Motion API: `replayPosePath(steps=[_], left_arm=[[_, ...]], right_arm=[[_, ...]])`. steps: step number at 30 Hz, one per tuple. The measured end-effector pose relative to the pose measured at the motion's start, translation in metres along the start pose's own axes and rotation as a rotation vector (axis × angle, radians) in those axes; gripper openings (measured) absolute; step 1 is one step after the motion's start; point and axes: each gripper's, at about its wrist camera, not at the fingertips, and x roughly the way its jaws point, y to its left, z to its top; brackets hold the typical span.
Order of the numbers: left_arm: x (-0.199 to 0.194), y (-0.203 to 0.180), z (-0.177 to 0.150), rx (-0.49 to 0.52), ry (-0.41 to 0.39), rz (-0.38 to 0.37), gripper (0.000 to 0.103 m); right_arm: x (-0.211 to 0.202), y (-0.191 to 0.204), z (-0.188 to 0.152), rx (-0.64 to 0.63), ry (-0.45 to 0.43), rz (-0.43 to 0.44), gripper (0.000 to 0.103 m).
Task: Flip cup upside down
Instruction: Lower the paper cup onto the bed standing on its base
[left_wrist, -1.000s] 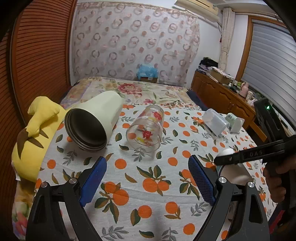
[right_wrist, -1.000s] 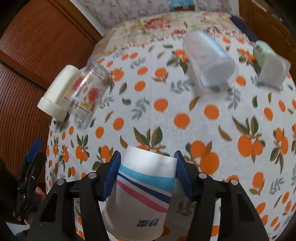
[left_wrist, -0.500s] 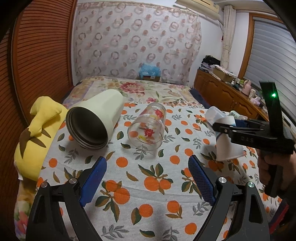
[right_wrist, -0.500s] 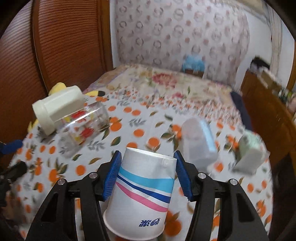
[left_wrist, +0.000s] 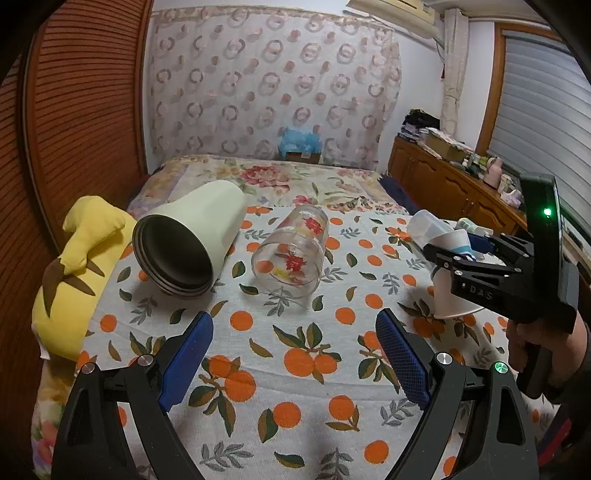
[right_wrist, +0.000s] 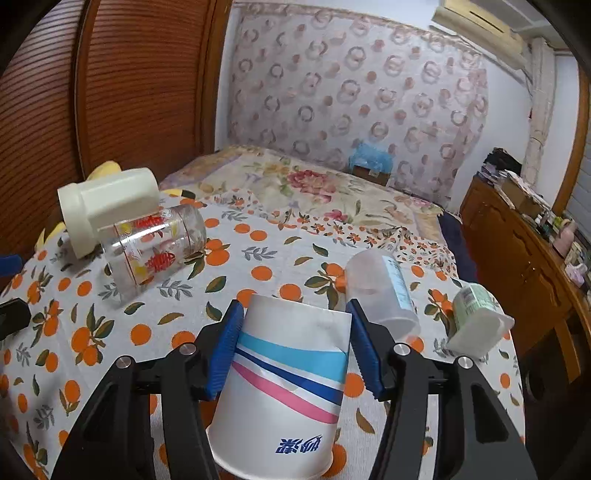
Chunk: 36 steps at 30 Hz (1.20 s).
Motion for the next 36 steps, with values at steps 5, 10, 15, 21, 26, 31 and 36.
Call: replayPosePath(steps=[5,10,15,21,26,31,36], left_arm=[[-0.004,-0.005,0.000,0.009,-0.008,0.005,0.086],[-0.010,-0.011,-0.002,0.023,-0.023,0.007,0.086],[-0.014,-0.020,-0.005,0.039,-0.027,0.006,0.086],[-0.022,-0.028,-0.011,0.054,-0.036,0.007,0.086],[-0.027,-0.034,-0.016,0.064,-0.047,0.017,0.086],[-0.031,-0.041,-0.022,0.064,-0.069,0.033,0.086],[-0.038,-0.048,-0.024,0.058,-0.112,0.045,0.086]], right_arm=[[-0.014,0.000,-0.011,0.019,-0.018,-0.004,0.059],[-0.034,0.001,-0.025,0.027,-0.059,-0.015,0.060],[-0.047,0.001,-0.032,0.025,-0.074,-0.018,0.060],[-0.063,0.003,-0.046,0.039,-0.067,0.014,0.059],[-0.070,0.001,-0.057,0.049,-0.073,0.032,0.059],[-0.073,-0.003,-0.064,0.080,-0.070,0.086,0.071],[-0.085,-0.007,-0.073,0.112,-0.089,0.124,0.078]])
